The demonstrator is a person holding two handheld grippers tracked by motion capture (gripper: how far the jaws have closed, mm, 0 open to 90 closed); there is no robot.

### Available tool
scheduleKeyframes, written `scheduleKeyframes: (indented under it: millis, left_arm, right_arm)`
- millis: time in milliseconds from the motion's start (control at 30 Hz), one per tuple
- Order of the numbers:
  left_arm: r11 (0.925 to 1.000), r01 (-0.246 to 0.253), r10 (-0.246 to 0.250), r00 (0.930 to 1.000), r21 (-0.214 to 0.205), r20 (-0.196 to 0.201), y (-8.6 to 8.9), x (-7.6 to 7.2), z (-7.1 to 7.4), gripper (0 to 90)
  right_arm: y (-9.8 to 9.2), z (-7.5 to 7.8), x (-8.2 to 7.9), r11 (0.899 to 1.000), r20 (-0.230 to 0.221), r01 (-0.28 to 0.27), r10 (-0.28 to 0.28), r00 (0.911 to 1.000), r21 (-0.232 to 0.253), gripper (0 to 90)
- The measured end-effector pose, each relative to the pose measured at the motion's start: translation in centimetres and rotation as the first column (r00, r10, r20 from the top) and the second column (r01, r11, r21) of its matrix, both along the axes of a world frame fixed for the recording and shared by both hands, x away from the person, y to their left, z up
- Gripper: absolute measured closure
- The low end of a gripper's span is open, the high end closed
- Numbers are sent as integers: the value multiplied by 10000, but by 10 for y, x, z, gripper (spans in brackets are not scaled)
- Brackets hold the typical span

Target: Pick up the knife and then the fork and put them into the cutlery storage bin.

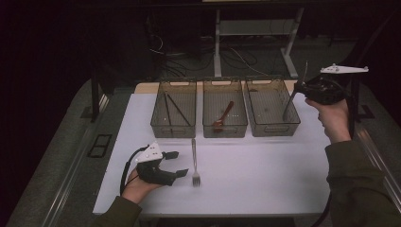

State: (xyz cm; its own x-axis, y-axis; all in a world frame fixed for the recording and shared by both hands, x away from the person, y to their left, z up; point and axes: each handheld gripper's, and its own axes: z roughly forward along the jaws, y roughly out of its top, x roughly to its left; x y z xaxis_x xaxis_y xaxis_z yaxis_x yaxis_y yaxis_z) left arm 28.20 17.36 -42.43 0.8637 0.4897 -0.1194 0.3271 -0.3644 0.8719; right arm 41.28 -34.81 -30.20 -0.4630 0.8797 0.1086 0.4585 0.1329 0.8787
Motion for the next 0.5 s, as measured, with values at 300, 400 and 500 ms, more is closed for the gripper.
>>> scheduleKeyframes:
  millis: [300,400,500]
  left_arm:
    - [10000,41,-41,10000,51,11,0,0,0,228]
    - [10000,57,-57,10000,61,14,0,0,0,228]
    - [10000,74,-73,10000,53,-18,-1,0,-1,228]
  right_arm:
    - [-1,-27,18,9929,-1307,140,-295,9910,-1179,876]
    - [-1,-35,23,9928,-1383,153,-318,9899,-1185,876]
    - [2,-38,30,9935,-1269,63,-208,9917,-1139,876]
